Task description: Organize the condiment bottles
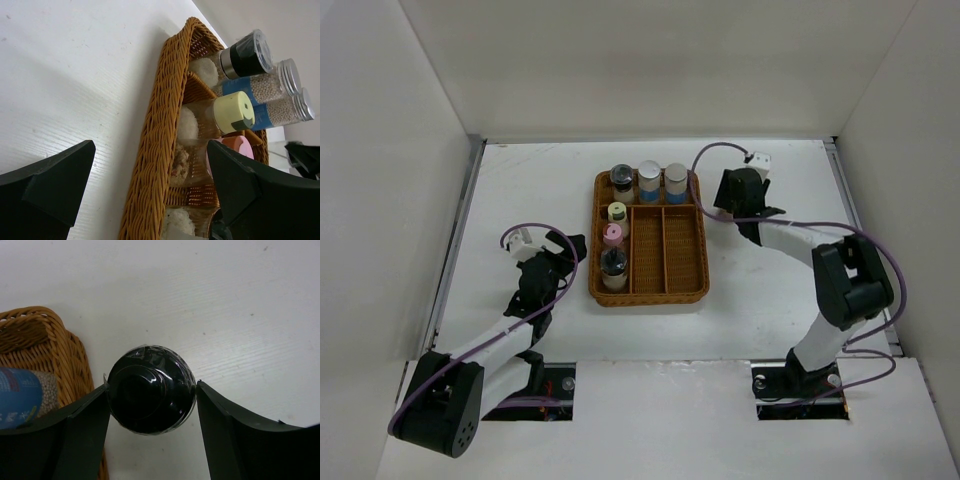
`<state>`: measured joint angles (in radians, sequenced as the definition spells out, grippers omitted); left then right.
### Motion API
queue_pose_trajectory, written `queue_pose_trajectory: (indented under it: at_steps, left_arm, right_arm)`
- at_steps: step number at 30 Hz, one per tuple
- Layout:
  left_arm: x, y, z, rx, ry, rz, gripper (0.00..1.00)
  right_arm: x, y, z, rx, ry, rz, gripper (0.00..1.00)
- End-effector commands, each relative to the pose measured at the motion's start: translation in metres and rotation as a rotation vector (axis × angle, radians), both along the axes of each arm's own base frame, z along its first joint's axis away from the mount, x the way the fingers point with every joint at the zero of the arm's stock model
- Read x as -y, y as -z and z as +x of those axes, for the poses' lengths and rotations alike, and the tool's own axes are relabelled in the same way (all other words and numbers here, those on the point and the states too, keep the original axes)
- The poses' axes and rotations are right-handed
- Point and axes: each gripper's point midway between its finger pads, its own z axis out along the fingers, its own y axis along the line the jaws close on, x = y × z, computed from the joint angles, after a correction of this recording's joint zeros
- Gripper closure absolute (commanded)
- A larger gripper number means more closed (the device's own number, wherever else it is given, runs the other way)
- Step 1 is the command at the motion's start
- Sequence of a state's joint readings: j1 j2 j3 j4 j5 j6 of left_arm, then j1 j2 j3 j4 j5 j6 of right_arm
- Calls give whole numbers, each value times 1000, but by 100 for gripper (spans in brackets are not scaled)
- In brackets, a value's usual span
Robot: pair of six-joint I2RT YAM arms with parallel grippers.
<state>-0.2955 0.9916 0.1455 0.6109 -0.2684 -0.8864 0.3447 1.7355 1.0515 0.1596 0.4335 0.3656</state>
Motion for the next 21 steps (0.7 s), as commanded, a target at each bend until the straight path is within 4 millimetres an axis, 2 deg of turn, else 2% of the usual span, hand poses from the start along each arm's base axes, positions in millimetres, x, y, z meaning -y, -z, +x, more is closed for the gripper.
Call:
queue_pose_trajectory:
  at_steps: [1, 3, 5, 7, 10, 12, 14, 16, 21]
  left_arm:
    - [-2, -14, 6, 51, -14, -8, 2]
    - [-1, -17, 6, 60, -15, -5, 0]
    - [-3, -17, 6, 61, -25, -2, 0]
    - [-4, -14, 5, 51, -31, -7, 0]
    - [-5, -15, 5, 53, -40, -5, 0]
    - [-6, -14, 5, 50, -48, -1, 0]
    - [-6, -16, 5, 57, -47, -1, 0]
    - [-7, -19, 4, 69, -51, 3, 0]
    - [-10, -18, 2, 63, -60, 3, 0]
  right_arm:
    - [2, -76, -5, 217, 51, 29, 46]
    - [-2, -90, -21, 245, 43, 26, 47]
    - [-15, -103, -36, 270, 4, 51, 47]
    - [-36, -115, -50, 287, -59, 75, 47]
    - [-83, -131, -69, 304, -188, 131, 47]
    - [-121, -137, -78, 303, -282, 176, 47]
    - [-157, -138, -83, 295, -366, 197, 47]
    - [-180, -136, -82, 290, -409, 194, 47]
    - [-217, -121, -70, 258, -462, 183, 47]
